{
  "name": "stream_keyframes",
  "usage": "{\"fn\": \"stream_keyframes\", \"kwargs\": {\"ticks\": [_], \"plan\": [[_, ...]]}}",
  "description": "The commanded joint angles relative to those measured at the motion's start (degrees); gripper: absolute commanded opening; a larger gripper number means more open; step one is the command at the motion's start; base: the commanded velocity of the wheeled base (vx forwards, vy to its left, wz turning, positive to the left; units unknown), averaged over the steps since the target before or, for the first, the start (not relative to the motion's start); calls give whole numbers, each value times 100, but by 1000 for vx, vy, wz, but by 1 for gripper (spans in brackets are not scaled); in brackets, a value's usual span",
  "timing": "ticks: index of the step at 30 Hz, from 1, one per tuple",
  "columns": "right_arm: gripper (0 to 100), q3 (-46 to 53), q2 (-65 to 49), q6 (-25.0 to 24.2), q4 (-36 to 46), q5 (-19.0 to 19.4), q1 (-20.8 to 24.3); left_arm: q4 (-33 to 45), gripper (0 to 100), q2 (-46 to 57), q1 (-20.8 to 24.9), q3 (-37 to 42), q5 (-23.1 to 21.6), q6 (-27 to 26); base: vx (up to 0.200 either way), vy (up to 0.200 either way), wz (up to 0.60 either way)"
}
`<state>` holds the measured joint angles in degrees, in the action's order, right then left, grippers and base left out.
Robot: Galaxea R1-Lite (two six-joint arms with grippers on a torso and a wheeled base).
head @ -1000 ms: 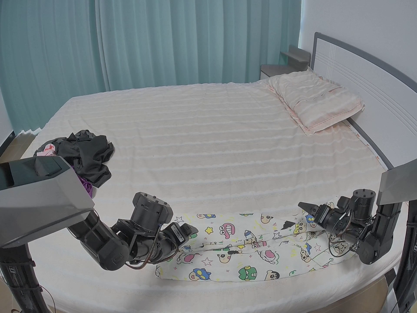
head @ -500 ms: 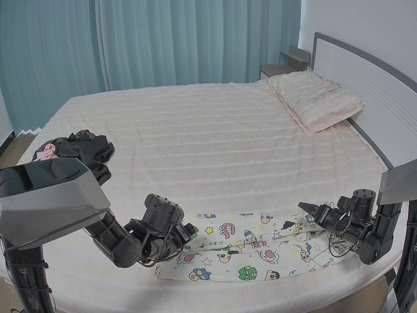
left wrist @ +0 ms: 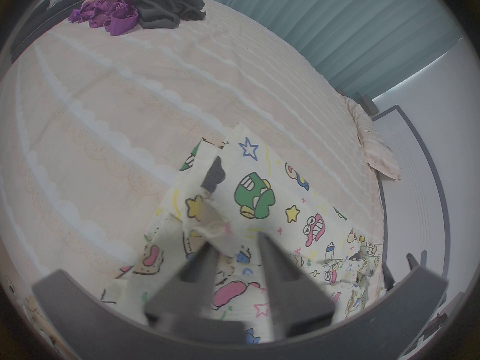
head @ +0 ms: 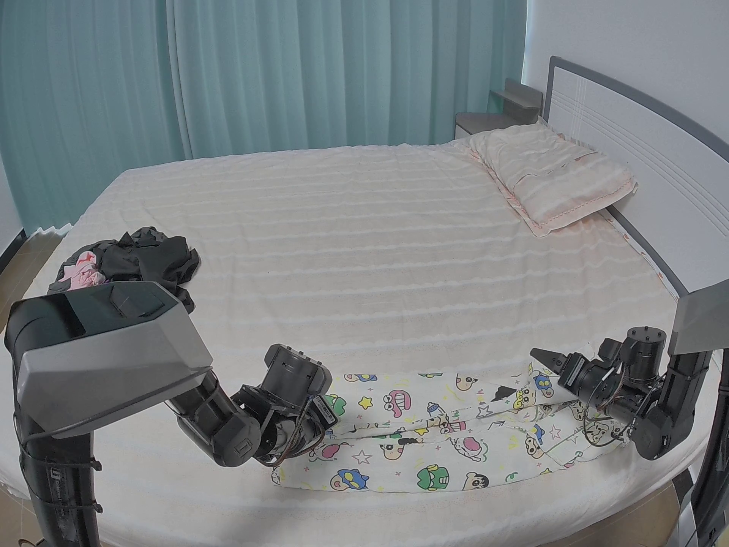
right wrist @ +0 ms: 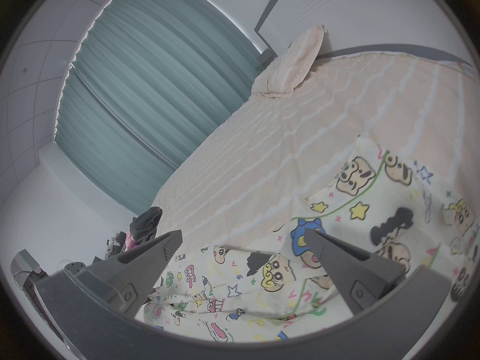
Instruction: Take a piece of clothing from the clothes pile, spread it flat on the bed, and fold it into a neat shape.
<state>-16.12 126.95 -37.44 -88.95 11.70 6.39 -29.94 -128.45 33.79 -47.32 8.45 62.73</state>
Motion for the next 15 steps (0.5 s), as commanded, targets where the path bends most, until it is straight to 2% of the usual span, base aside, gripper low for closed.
{"fn": "stream_keyframes", "kwargs": {"ticks": [1,3,4,5,7,9,15], "plan": [[100,267,-355,518,-43,34,-349,120,0,4,-13,30,60,2,0,0,0],[100,443,-320,931,-43,69,-516,120,0,22,-31,57,60,2,0,0,0],[100,451,-320,958,-43,78,-525,120,0,22,-31,57,60,2,0,0,0],[100,548,-276,1265,71,122,-639,120,0,48,-57,57,69,11,0,0,0],[100,566,-276,1379,159,122,-683,120,0,66,-66,65,69,11,0,0,0],[100,548,-311,1907,704,113,-964,120,0,163,-92,153,69,11,0,0,0],[100,284,-259,2030,1258,104,-1245,120,0,268,-154,197,69,20,0,0,0]]}}
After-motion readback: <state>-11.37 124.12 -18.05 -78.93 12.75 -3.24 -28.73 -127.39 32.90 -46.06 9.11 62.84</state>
